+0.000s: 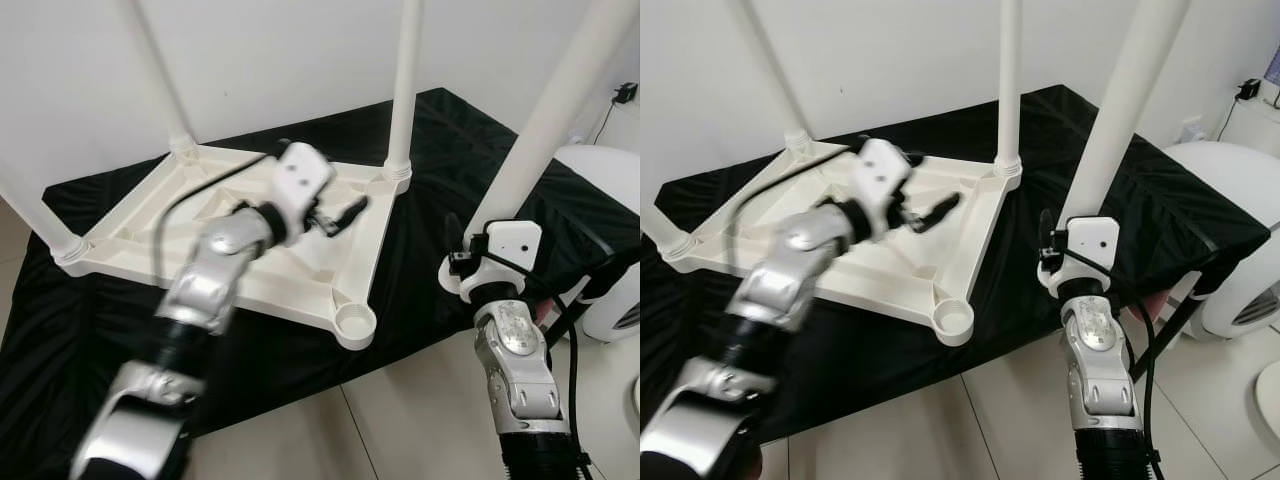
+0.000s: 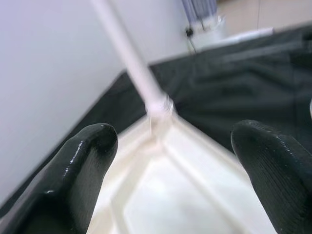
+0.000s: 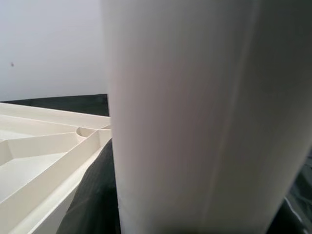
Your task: Building children table
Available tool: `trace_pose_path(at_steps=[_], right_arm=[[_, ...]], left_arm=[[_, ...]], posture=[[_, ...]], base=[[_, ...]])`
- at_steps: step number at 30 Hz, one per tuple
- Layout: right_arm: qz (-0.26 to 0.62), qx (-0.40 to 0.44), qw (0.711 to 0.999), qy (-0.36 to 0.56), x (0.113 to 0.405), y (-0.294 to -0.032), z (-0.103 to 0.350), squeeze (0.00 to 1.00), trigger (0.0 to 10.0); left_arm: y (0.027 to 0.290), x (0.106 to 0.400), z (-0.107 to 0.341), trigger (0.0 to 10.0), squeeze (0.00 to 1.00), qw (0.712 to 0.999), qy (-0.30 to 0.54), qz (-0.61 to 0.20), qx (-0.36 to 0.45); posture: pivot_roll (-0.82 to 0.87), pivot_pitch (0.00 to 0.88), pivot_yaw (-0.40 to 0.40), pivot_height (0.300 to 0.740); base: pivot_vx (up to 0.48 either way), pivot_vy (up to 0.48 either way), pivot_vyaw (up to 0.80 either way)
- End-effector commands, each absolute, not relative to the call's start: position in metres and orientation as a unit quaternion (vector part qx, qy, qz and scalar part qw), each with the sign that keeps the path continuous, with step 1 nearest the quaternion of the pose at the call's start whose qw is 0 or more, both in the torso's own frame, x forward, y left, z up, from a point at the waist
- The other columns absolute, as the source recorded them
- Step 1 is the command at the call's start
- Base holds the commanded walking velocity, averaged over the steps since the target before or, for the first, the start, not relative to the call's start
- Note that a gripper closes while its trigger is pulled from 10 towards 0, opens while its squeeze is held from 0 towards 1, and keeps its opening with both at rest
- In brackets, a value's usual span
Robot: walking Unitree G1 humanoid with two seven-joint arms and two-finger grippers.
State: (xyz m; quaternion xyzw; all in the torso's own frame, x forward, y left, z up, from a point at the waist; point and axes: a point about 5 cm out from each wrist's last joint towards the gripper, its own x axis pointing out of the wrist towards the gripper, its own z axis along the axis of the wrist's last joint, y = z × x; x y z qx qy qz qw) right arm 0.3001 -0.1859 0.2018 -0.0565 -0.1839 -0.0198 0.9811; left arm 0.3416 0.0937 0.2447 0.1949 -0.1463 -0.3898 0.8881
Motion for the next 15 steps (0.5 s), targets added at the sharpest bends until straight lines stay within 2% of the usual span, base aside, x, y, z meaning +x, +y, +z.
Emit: trace_pose_path(at_steps=[1,2,4,6,9,15], right_arm=[[-0.01,-0.053,0.981,-0.186,0.303,-0.182,0.204,0.0,10.0],[-0.01,-0.054,0.981,-0.185,0.303,-0.183,0.204,0.0,10.0],[-0.01,-0.054,0.981,-0.185,0.303,-0.183,0.204,0.0,10.0],[-0.01,-0.054,0.981,-0.185,0.304,-0.184,0.204,0.0,10.0],[-0.01,-0.055,0.981,-0.185,0.304,-0.184,0.204,0.0,10.0],[-0.009,-0.061,0.98,-0.188,0.306,-0.187,0.208,0.0,10.0]], left_arm=[[0.096,0.335,0.234,10.0,0.0,0.867,-0.116,-0.437,0.207],[0.098,0.331,0.229,10.0,0.0,0.858,-0.101,-0.457,0.21],[0.098,0.331,0.229,10.0,0.0,0.858,-0.101,-0.457,0.21],[0.101,0.316,0.216,10.0,0.0,0.817,-0.073,-0.521,0.235],[0.102,0.311,0.211,10.0,0.0,0.806,-0.059,-0.539,0.237],[0.097,0.294,0.183,10.0,0.0,0.765,0.004,-0.592,0.252]], posture=[[-0.12,0.065,0.105,0.74],[-0.12,0.067,0.103,0.74],[-0.12,0.067,0.103,0.74],[-0.11,0.07,0.097,0.74],[-0.11,0.07,0.097,0.74],[-0.12,0.07,0.087,0.74]], base=[[0.0,0.0,0.0],[0.0,0.0,0.0],[0.0,0.0,0.0],[0.0,0.0,0.0],[0.0,0.0,0.0],[0.0,0.0,0.0]])
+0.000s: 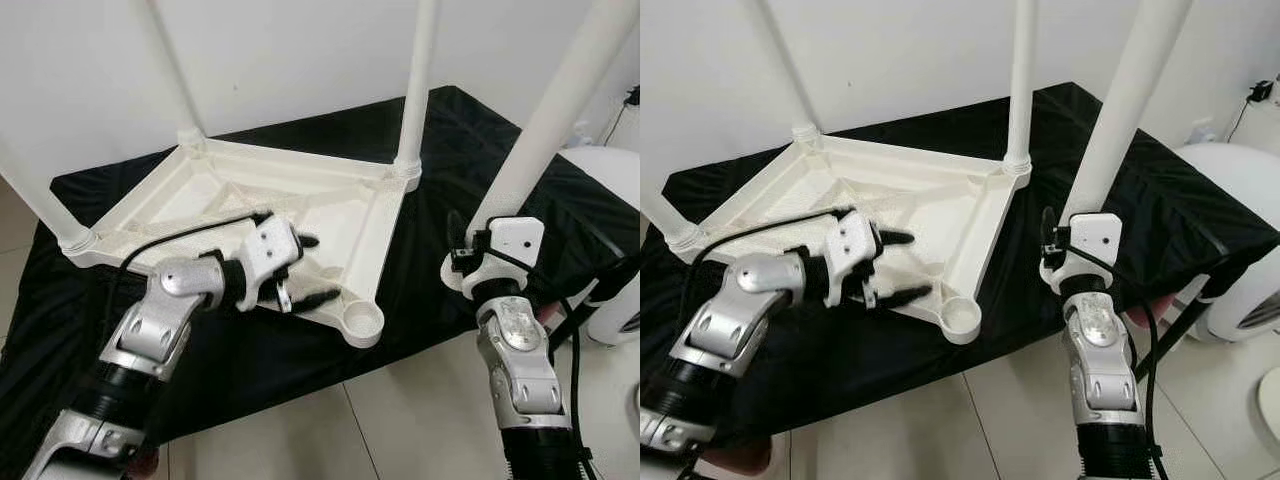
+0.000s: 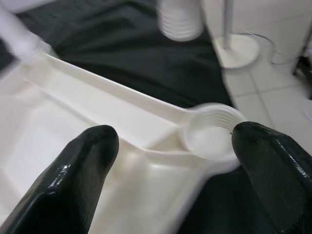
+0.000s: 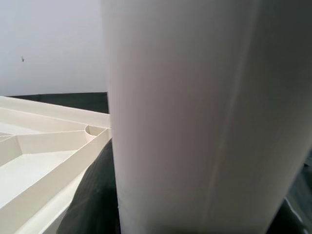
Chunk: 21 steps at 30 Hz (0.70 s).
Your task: Building children table
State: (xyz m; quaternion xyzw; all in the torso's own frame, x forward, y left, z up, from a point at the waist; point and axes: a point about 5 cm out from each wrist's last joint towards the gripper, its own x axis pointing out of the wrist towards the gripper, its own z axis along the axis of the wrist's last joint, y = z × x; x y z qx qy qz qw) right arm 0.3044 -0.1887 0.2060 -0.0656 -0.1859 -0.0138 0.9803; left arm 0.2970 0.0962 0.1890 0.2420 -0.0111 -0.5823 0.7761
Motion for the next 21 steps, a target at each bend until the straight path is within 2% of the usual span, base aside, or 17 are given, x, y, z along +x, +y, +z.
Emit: trace_pose_path(at_steps=[1,6,11,15,17,21], right_arm=[[-0.009,-0.062,0.98,-0.188,0.306,-0.187,0.209,0.0,10.0],[-0.01,-0.064,0.979,-0.191,0.307,-0.189,0.211,0.0,10.0],[-0.009,-0.064,0.979,-0.193,0.308,-0.188,0.212,0.0,10.0],[-0.011,-0.064,0.979,-0.194,0.308,-0.189,0.212,0.0,10.0],[-0.011,-0.064,0.979,-0.194,0.308,-0.189,0.212,0.0,10.0],[-0.012,-0.063,0.979,-0.195,0.307,-0.189,0.212,0.0,10.0]], left_arm=[[0.097,0.292,0.179,10.0,0.0,0.759,0.009,-0.597,0.261],[0.095,0.294,0.162,10.0,0.0,0.757,0.036,-0.589,0.281],[0.096,0.313,0.156,10.0,0.0,0.798,0.055,-0.533,0.277],[0.097,0.321,0.156,10.0,0.0,0.812,0.057,-0.511,0.277],[0.099,0.329,0.156,10.0,0.0,0.828,0.064,-0.485,0.273],[0.101,0.337,0.156,10.0,0.0,0.838,0.064,-0.466,0.278]], posture=[[-0.12,0.07,0.087,0.74],[-0.13,0.069,0.083,0.74],[-0.14,0.066,0.085,0.74],[-0.14,0.065,0.086,0.74],[-0.14,0.067,0.088,0.74],[-0.14,0.067,0.091,0.74]], base=[[0.0,0.0,0.0],[0.0,0.0,0.0],[0.0,0.0,0.0],[0.0,0.0,0.0],[0.0,0.0,0.0],[0.0,0.0,0.0]])
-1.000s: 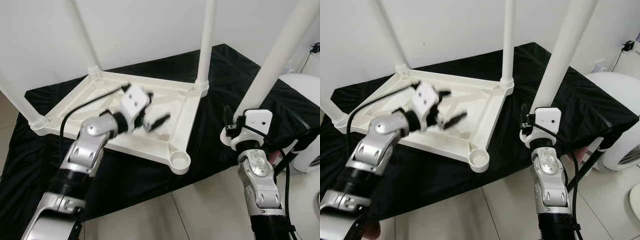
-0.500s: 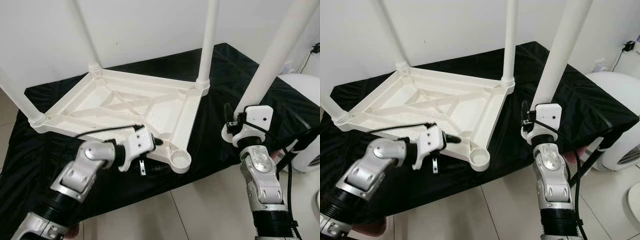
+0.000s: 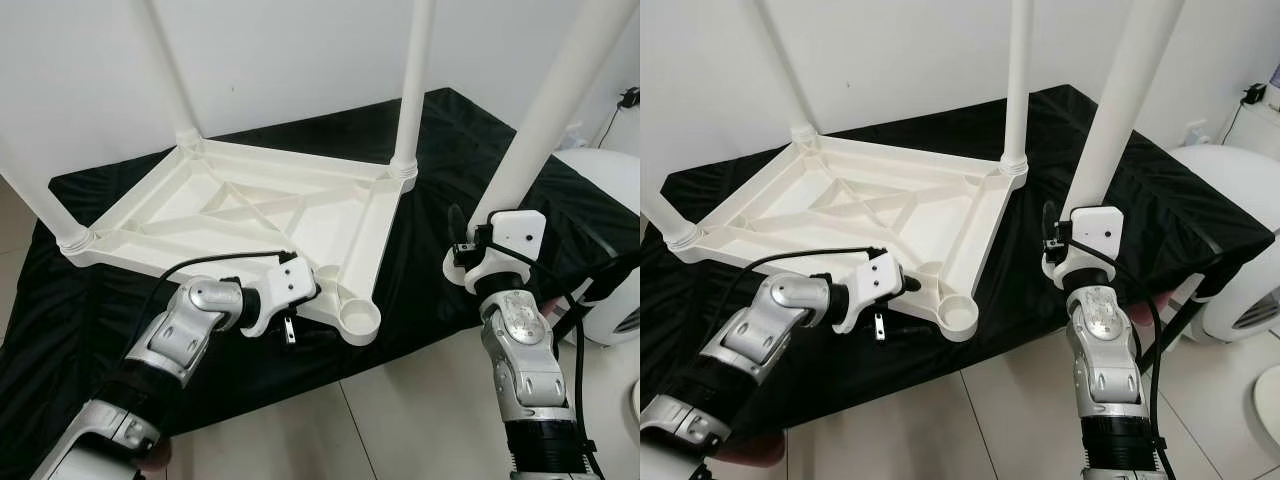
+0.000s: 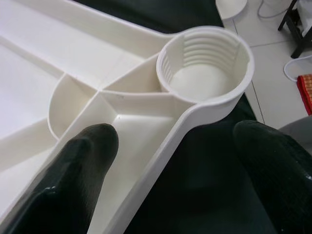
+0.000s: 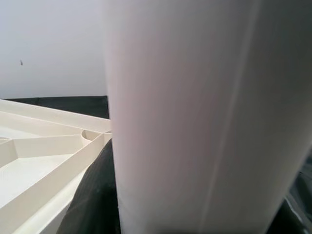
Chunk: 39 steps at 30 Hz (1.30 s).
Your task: Building children table
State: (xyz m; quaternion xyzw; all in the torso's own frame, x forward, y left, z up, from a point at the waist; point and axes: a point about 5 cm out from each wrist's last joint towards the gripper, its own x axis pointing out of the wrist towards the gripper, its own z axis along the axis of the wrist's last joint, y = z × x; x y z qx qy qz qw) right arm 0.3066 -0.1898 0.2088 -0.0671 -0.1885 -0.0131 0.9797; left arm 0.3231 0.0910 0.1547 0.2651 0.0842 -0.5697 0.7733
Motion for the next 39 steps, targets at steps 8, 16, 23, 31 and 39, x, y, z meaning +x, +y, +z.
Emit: trace_pose_path(at_steps=[8,16,23,31,39], right_arm=[[-0.014,-0.063,0.979,-0.195,0.306,-0.189,0.212,0.0,10.0],[-0.011,-0.061,0.979,-0.196,0.306,-0.187,0.212,0.0,10.0],[-0.01,-0.06,0.979,-0.192,0.303,-0.186,0.209,0.0,10.0],[-0.015,-0.063,0.979,-0.192,0.302,-0.189,0.209,0.0,10.0],[-0.017,-0.065,0.979,-0.192,0.302,-0.19,0.209,0.0,10.0]], left_arm=[[0.111,0.344,0.149,10.0,0.0,0.832,0.078,-0.461,0.3],[0.115,0.348,0.145,4.3,0.0,0.824,0.089,-0.465,0.312],[0.113,0.348,0.14,0.0,0.0,0.809,0.088,-0.482,0.324],[0.11,0.347,0.137,0.0,0.0,0.796,0.086,-0.5,0.33],[0.109,0.344,0.133,0.0,0.0,0.787,0.087,-0.511,0.334]], posture=[[-0.14,0.067,0.093,0.74],[-0.13,0.065,0.091,0.74],[-0.15,0.06,0.1,0.74],[-0.15,0.056,0.104,0.74],[-0.15,0.056,0.104,0.74]], base=[[0.0,0.0,0.0],[0.0,0.0,0.0],[0.0,0.0,0.0],[0.0,0.0,0.0],[0.0,0.0,0.0]])
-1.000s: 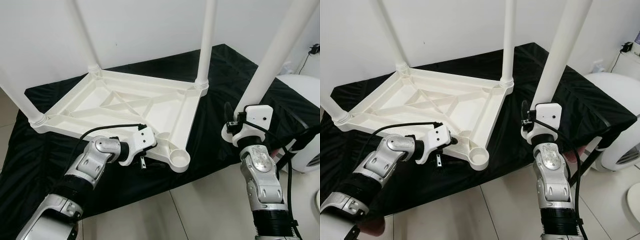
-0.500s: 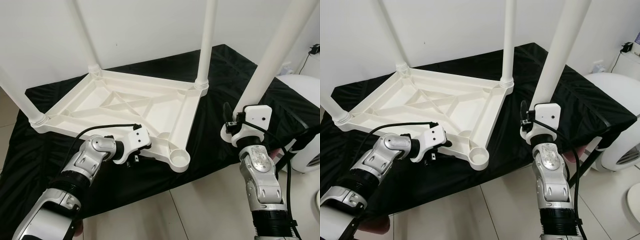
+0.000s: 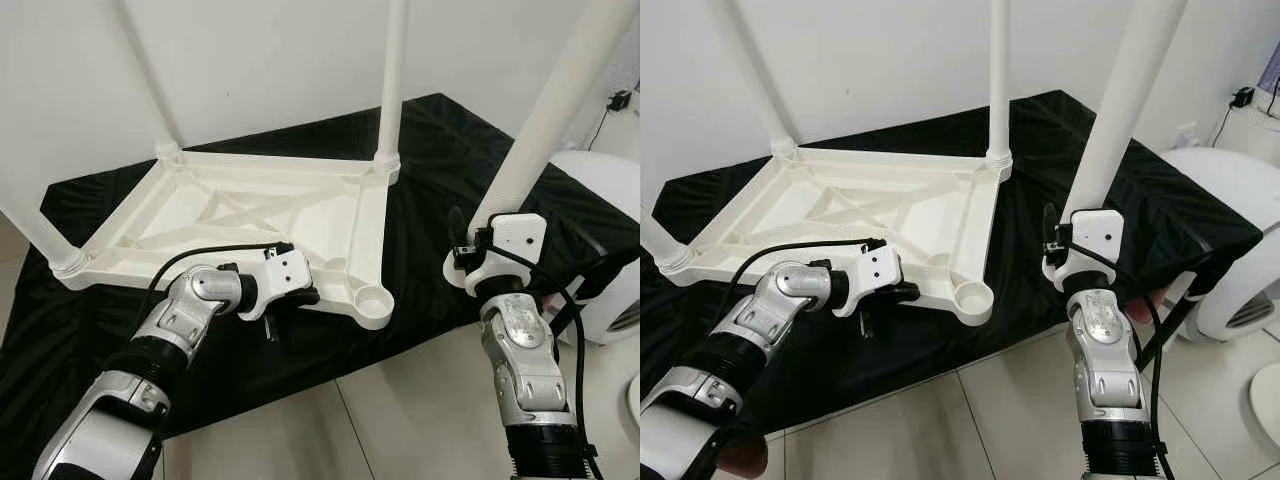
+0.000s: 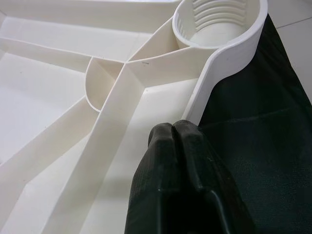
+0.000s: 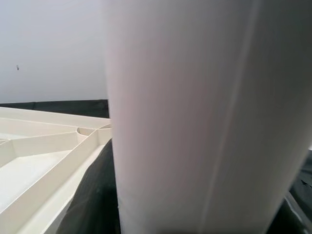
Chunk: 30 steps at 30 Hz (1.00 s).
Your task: Building children table
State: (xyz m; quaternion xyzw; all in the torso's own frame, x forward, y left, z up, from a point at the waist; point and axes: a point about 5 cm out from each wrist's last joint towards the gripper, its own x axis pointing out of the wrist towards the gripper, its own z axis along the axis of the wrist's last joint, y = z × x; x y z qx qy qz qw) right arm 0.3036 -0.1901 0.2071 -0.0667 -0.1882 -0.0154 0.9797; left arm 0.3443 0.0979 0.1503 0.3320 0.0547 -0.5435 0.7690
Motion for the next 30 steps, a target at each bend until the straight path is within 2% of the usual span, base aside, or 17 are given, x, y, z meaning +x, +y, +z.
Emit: trace_pose_path(at_steps=[1,5,6,7,12,13,15,21,22,26,30], right_arm=[[-0.017,-0.065,0.979,-0.191,0.301,-0.19,0.209,0.0,10.0],[-0.017,-0.065,0.979,-0.192,0.301,-0.19,0.209,0.0,10.0],[-0.018,-0.065,0.979,-0.191,0.301,-0.19,0.209,0.0,10.0],[-0.018,-0.065,0.979,-0.191,0.301,-0.19,0.208,0.0,10.0],[-0.021,-0.066,0.979,-0.19,0.301,-0.192,0.208,0.0,10.0],[-0.021,-0.066,0.979,-0.19,0.301,-0.192,0.209,0.0,10.0],[-0.022,-0.066,0.979,-0.19,0.301,-0.193,0.209,0.0,10.0],[-0.024,-0.067,0.979,-0.191,0.301,-0.194,0.21,0.0,10.0],[-0.025,-0.068,0.979,-0.192,0.301,-0.194,0.21,0.0,10.0],[-0.026,-0.067,0.979,-0.193,0.301,-0.194,0.211,0.0,10.0],[-0.027,-0.066,0.978,-0.194,0.301,-0.194,0.211,0.0,10.0]], left_arm=[[0.11,0.343,0.132,0.0,0.0,0.784,0.089,-0.514,0.336],[0.111,0.34,0.13,0.0,0.0,0.778,0.092,-0.523,0.336],[0.11,0.339,0.129,1.8,0.0,0.775,0.093,-0.526,0.337],[0.11,0.339,0.128,10.0,0.0,0.773,0.095,-0.529,0.338],[0.101,0.338,0.129,10.0,0.0,0.769,0.094,-0.544,0.322],[0.1,0.339,0.13,10.0,0.98,0.772,0.094,-0.542,0.317],[0.1,0.34,0.131,10.0,1.0,0.774,0.093,-0.54,0.316],[0.095,0.345,0.135,10.0,1.0,0.771,0.092,-0.537,0.33],[0.095,0.346,0.136,10.0,0.0,0.77,0.092,-0.535,0.335],[0.094,0.347,0.136,10.0,0.0,0.769,0.1,-0.534,0.337],[0.094,0.348,0.133,10.0,0.0,0.754,0.126,-0.537,0.357]], posture=[[-0.15,0.058,0.105,0.74],[-0.15,0.062,0.107,0.74],[-0.15,0.062,0.107,0.74],[-0.15,0.064,0.107,0.74],[-0.15,0.072,0.109,0.74],[-0.15,0.074,0.108,0.74],[-0.15,0.077,0.109,0.74],[-0.15,0.078,0.112,0.74],[-0.15,0.077,0.113,0.74],[-0.15,0.077,0.115,0.74],[-0.15,0.076,0.118,0.74]], base=[[0.0,0.0,0.0],[0.0,0.0,0.0],[0.0,0.0,0.0],[0.0,0.0,0.0],[0.0,0.0,0.0],[0.0,0.0,0.0],[0.0,0.0,0.0],[0.0,0.0,0.0],[0.0,0.0,0.0],[0.0,0.0,0.0],[0.0,0.0,0.0]])
